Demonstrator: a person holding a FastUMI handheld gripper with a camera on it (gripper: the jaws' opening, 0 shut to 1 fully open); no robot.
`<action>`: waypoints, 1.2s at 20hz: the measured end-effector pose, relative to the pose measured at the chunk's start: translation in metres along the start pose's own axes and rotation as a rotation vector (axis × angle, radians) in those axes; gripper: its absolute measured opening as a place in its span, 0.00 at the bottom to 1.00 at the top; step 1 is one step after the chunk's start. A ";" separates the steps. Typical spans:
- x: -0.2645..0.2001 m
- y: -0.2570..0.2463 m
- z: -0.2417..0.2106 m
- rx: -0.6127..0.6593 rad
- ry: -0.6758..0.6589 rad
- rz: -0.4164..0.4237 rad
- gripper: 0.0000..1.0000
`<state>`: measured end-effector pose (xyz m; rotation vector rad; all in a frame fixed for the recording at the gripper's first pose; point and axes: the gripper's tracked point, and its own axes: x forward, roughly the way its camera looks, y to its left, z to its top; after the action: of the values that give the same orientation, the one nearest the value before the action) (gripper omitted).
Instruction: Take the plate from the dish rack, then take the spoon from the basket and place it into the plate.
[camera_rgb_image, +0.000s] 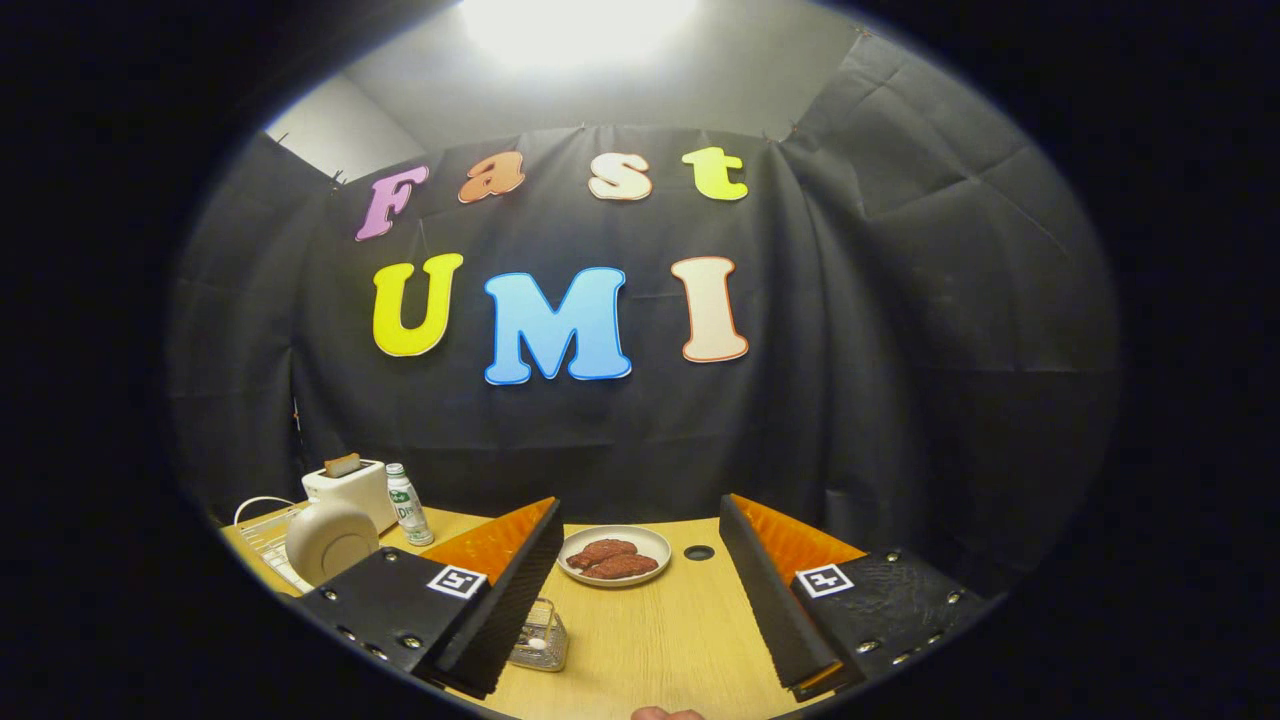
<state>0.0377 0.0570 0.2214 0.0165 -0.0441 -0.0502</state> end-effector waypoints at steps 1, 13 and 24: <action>-0.005 0.011 0.012 -0.005 0.004 -0.011 0.97; -0.002 0.130 0.055 0.040 0.018 0.010 0.97; 0.022 0.241 0.009 0.062 0.345 0.177 0.97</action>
<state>0.0715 0.2964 0.2353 0.0827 0.2979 0.1314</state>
